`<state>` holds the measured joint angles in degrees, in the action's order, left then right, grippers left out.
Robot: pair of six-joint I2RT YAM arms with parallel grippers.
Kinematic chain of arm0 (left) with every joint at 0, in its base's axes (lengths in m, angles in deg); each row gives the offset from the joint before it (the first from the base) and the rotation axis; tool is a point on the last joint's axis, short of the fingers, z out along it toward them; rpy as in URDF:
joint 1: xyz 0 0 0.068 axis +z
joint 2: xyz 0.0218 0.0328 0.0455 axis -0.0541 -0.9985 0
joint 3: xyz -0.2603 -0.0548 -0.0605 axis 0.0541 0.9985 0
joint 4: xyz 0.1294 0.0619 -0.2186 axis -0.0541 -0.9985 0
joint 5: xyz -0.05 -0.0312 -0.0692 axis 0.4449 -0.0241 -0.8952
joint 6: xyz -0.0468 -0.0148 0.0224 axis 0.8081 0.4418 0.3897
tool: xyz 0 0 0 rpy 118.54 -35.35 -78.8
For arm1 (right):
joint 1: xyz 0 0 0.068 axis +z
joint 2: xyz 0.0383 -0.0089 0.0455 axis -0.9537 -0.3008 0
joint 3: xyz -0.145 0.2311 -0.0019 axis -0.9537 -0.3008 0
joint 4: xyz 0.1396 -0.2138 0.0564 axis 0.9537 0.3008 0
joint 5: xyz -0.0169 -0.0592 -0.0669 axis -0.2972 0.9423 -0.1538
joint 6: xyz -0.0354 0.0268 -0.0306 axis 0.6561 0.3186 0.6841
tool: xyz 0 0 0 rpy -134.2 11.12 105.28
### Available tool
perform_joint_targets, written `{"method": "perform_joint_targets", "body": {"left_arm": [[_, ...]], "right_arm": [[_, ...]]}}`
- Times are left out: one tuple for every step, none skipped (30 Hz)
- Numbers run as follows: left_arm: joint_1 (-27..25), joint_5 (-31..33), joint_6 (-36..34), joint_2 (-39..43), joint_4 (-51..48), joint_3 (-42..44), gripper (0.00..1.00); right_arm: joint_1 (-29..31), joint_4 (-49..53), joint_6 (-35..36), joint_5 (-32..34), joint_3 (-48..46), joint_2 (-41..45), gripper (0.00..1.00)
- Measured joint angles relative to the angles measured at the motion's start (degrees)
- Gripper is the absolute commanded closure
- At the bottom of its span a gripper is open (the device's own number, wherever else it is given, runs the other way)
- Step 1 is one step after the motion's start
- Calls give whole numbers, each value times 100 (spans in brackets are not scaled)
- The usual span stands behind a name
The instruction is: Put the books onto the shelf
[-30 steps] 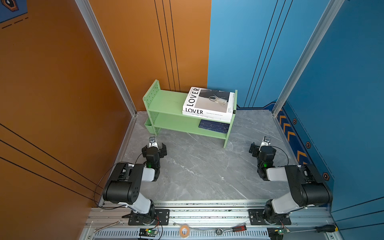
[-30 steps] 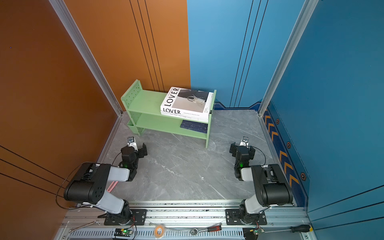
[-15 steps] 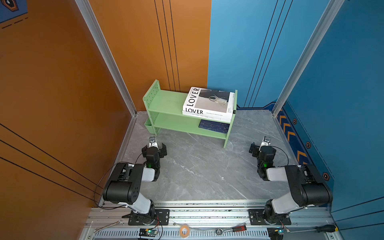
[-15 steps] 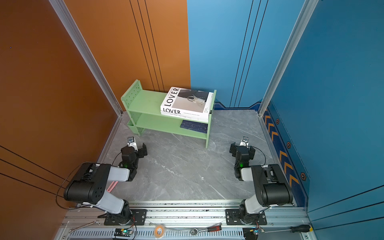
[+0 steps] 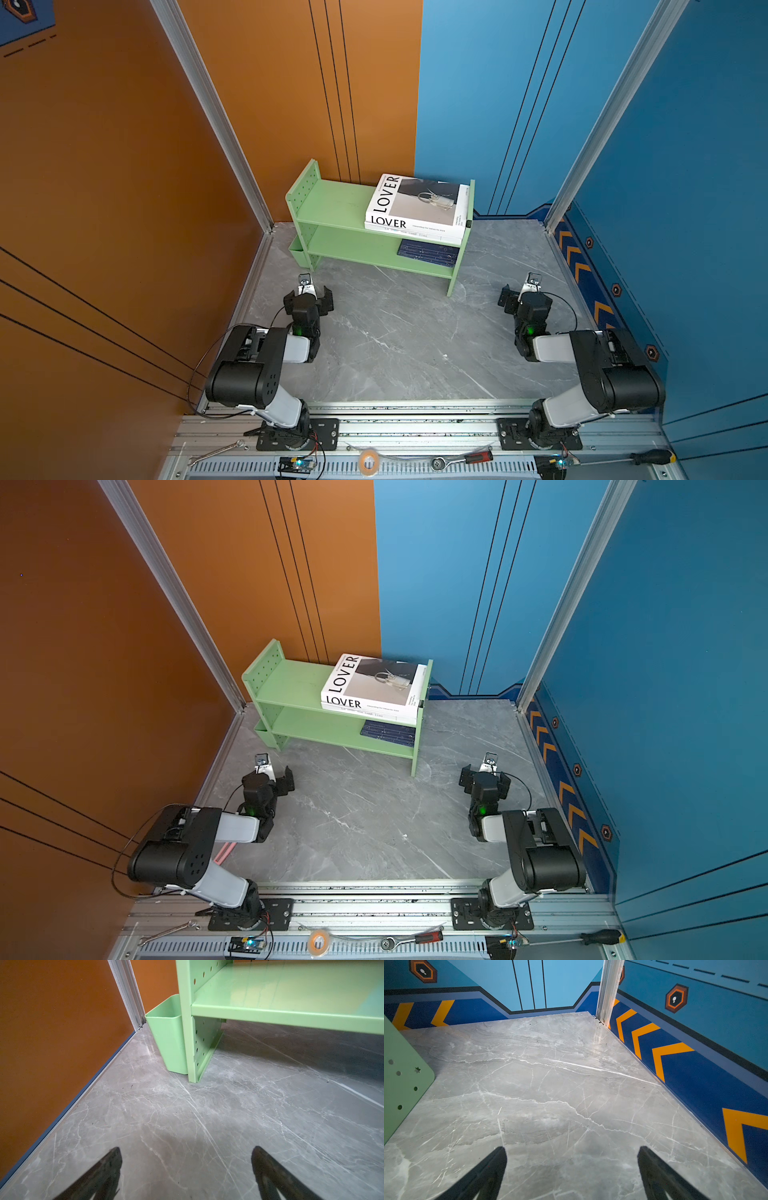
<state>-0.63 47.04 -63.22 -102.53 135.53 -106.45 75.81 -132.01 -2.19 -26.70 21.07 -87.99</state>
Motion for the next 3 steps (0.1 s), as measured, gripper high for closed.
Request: {"method": "perform_joint_targets", "body": {"left_arm": [[0, -2, 0, 0, 0, -2, 2], [0, 0, 0, 0, 0, -2, 2], [0, 0, 0, 0, 0, -2, 2]], "right_arm": [[0, 0, 0, 0, 0, 0, 0], [0, 0, 0, 0, 0, 0, 0], [0, 0, 0, 0, 0, 0, 0]]}}
